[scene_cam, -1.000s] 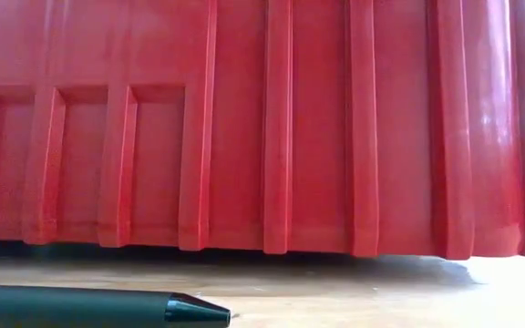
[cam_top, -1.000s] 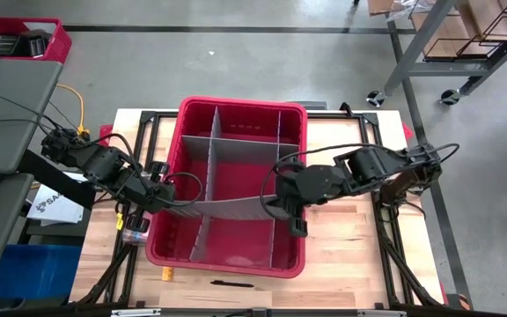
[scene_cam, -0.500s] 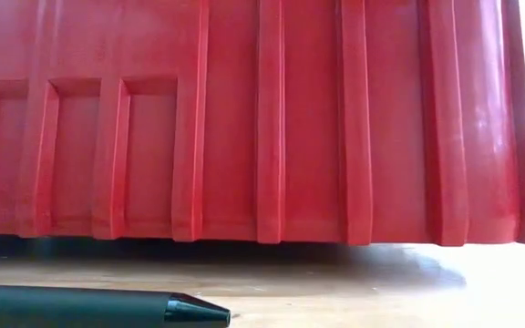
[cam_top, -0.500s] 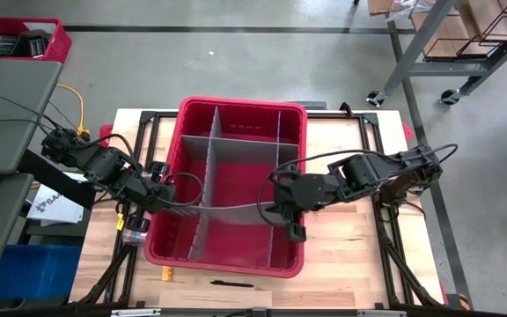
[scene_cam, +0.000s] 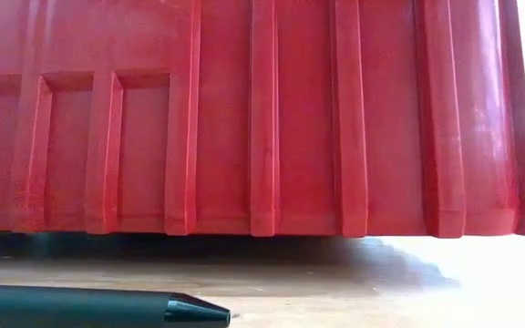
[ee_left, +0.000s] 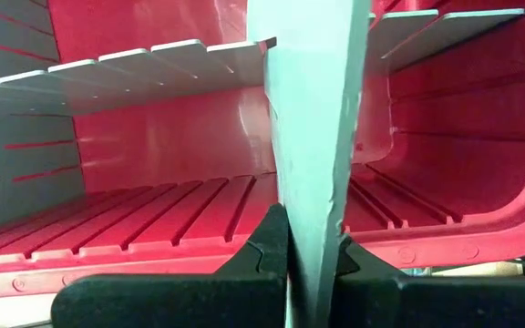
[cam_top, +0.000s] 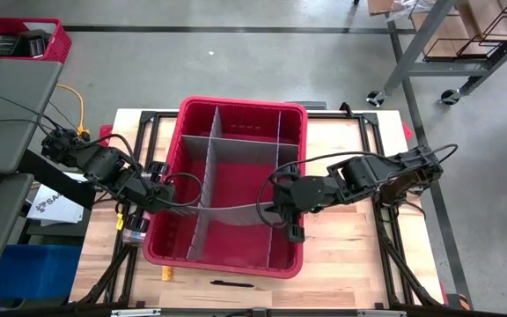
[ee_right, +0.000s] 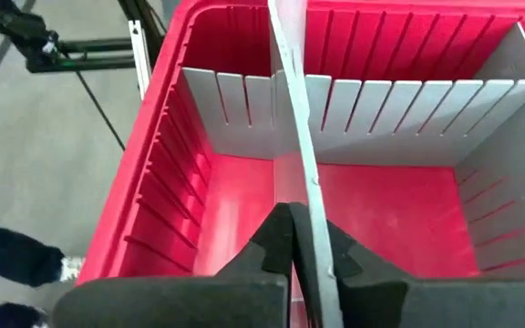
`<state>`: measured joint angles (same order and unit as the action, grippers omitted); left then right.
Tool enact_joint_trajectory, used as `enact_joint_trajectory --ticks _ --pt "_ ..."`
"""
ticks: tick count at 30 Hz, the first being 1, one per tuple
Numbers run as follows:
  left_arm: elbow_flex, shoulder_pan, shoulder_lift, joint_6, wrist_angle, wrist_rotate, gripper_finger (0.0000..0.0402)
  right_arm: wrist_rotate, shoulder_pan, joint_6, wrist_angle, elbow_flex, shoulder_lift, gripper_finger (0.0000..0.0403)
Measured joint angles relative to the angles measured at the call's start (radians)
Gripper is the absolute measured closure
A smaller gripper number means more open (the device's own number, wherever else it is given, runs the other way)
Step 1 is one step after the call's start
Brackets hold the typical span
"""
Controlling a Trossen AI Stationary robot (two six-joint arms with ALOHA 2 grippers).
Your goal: Sort Items/Unsort Items
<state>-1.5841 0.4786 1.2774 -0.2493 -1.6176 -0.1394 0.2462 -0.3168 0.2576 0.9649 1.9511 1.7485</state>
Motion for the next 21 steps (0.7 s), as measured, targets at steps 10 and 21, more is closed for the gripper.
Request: enact_joint_trajectory --ticks 10,21 --pt "0.000 0.000 0.000 -0.002 0.000 -0.002 0.0401 0.050 -0.002 0.044 0.011 -0.003 0.000 0.0403" --pt "0.000 -0.001 0.000 0.029 0.000 -0.018 0.0401 0.072 -0.038 0.153 0.006 -0.003 0.006 0.0403"
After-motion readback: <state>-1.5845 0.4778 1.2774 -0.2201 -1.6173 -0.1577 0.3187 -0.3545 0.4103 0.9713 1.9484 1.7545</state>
